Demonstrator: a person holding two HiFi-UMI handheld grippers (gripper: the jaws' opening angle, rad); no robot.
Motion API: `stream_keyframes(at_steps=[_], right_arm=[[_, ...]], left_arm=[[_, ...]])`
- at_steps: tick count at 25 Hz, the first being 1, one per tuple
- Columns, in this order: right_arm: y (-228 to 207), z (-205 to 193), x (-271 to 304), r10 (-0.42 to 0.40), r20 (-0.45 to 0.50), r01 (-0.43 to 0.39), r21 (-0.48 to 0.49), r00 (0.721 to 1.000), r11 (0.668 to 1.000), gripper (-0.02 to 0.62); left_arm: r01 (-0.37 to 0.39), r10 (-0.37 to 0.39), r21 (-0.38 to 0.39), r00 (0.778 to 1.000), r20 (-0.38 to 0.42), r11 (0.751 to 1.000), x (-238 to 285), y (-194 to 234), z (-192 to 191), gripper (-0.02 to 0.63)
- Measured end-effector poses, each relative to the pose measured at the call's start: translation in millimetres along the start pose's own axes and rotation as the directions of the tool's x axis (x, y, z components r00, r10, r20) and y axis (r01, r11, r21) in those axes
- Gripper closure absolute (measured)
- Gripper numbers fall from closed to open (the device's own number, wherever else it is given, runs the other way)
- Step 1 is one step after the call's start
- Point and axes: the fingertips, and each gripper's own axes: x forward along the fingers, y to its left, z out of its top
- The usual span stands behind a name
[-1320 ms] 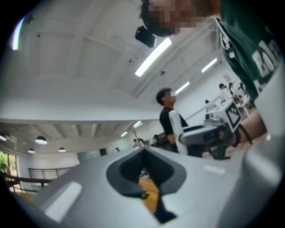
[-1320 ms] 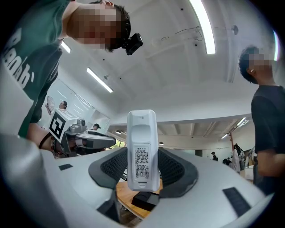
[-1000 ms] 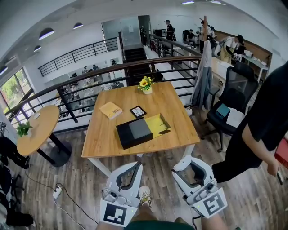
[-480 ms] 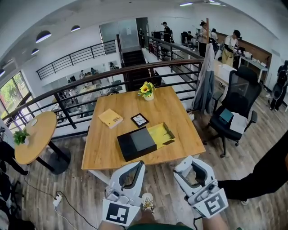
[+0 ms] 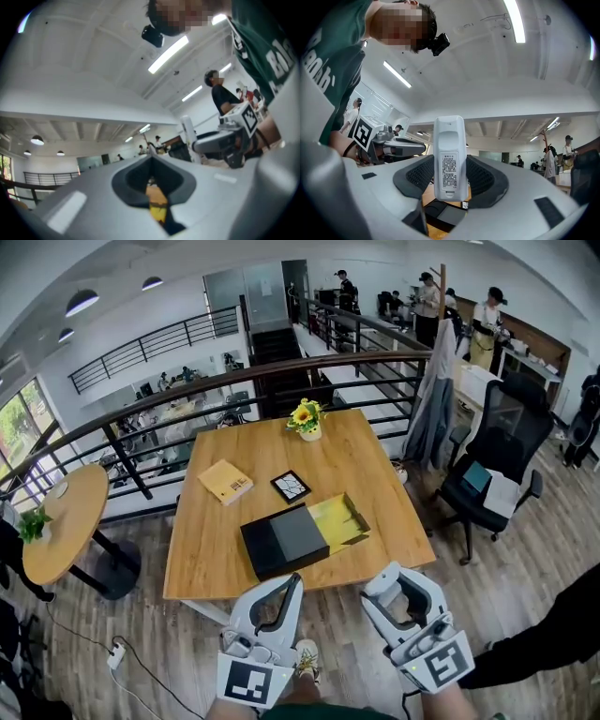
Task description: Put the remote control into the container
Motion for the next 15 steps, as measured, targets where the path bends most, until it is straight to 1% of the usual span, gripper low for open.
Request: stream_keyframes(at_steps=[3, 9, 11, 15], right_arm=[[-9, -6, 16, 0.003, -0.014, -0.003, 0.003, 1.0, 1.0, 0.371], [-29, -14, 55, -0.006, -0.021, 0.006, 0.011, 1.0, 1.0, 0.371], [-36, -21, 70, -0.011, -0.028, 0.011, 0.008, 1.0, 1.0, 0.371], [-50, -31, 104, -0.018, -0.028, 0.018, 0.003, 0.999, 1.0, 0.371]], left_arm=[[0.011, -0.011, -0.023, 1.0, -0.005, 1.0, 14, 10, -9, 0.606], [0.035, -0.035, -0.027, 0.999, -0.011, 0.999, 44, 39, -20, 0.606], [0.046, -0.047, -0.035, 0.999, -0.014, 0.998, 55, 49, -27, 0.606], [0.068, -0.069, -0.026, 0.998, -0.006, 0.997, 79, 69, -44, 0.606]])
